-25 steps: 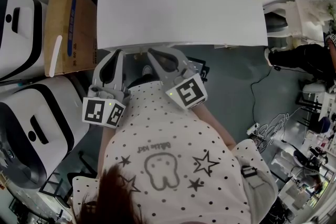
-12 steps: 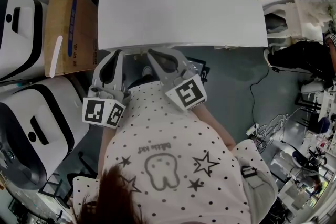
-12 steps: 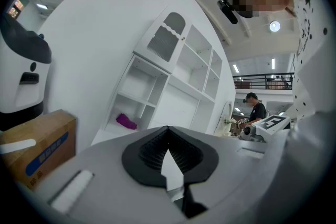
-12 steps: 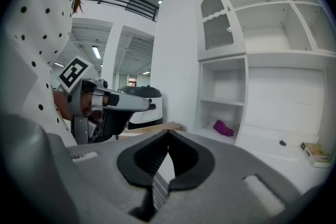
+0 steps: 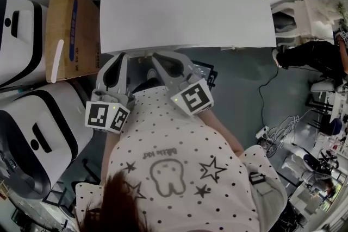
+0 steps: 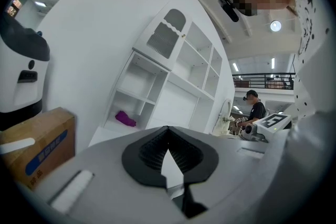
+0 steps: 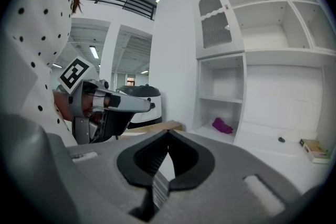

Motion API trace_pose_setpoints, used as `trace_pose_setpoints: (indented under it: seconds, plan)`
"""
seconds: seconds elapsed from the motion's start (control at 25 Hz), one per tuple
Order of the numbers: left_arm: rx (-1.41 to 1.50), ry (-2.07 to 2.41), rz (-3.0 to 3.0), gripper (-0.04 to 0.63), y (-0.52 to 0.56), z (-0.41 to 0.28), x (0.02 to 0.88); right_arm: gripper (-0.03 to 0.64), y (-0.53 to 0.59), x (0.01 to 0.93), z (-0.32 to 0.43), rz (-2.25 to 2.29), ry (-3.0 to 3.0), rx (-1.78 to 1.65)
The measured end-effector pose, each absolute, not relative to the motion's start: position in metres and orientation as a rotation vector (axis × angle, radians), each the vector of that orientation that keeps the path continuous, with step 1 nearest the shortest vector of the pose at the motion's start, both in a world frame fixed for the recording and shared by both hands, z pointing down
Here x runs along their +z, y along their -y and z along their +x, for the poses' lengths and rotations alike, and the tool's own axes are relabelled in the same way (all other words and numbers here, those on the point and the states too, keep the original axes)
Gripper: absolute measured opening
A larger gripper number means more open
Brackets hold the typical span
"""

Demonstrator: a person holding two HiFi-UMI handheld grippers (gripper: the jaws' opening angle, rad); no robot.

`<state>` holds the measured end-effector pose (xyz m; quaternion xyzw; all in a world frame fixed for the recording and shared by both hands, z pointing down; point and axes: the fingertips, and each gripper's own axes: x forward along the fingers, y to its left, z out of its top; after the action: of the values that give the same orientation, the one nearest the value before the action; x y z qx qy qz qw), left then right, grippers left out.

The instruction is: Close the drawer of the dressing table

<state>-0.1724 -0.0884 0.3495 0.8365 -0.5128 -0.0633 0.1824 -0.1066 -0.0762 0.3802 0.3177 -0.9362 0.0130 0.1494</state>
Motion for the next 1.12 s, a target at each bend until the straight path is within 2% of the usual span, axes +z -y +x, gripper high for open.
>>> trace_pose_setpoints:
  seconds: [0.24,1.12]
  plan:
    - [-0.144,1.402,2.380,0.003,0.097,-0.156,0.359,-0.003,0.086,0.386,-0.094,0.951,2.680,0.057]
    - [-0.169,1.459,2.356,0.003,0.102,-0.163,0.353,-0.003,0.094,0.385,-0.100,0.894,2.695,0.023]
